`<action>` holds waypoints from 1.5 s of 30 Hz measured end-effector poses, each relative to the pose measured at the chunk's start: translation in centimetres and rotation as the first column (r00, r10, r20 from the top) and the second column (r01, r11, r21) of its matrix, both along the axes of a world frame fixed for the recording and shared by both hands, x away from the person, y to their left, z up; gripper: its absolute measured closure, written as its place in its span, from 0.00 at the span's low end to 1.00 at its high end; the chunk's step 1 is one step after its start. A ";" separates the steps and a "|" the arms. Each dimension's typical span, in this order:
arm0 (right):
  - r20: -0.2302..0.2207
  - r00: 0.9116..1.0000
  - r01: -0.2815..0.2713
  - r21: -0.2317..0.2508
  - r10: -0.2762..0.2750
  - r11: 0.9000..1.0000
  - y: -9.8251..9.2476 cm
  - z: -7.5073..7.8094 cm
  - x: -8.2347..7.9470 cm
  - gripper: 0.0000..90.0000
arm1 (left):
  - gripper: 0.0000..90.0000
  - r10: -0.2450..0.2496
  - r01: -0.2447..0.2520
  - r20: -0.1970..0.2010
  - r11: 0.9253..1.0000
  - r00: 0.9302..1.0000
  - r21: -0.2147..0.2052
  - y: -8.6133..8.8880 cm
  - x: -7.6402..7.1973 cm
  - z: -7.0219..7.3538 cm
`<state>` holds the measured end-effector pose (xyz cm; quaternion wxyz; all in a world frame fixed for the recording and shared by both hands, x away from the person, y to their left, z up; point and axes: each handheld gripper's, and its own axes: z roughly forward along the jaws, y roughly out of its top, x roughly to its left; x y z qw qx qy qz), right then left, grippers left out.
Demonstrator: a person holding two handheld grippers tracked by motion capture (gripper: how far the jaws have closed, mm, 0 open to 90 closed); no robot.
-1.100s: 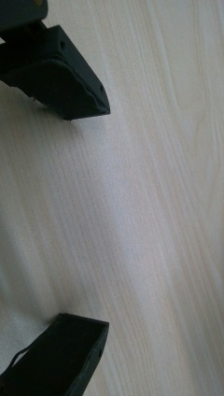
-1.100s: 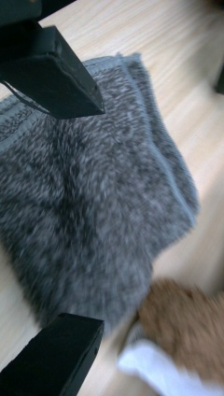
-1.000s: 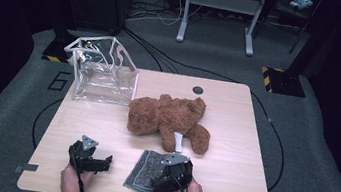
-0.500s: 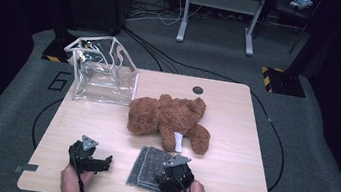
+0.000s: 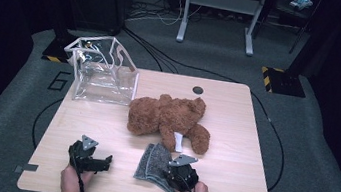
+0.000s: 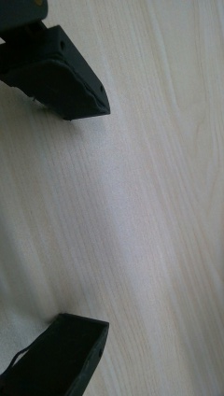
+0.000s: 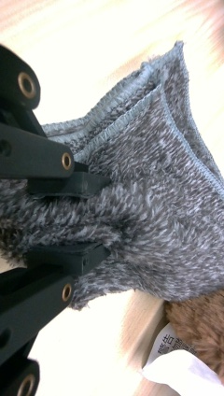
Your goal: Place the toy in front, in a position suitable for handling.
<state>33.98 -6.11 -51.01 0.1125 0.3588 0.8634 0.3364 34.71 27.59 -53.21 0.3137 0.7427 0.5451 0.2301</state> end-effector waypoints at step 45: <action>0.085 0.962 0.253 0.068 -0.259 0.965 -13.3 4.2 -3.5 0.81 | 0.00 0.003 -0.003 0.000 1.000 1.000 -0.001 0.0 0.0 0.0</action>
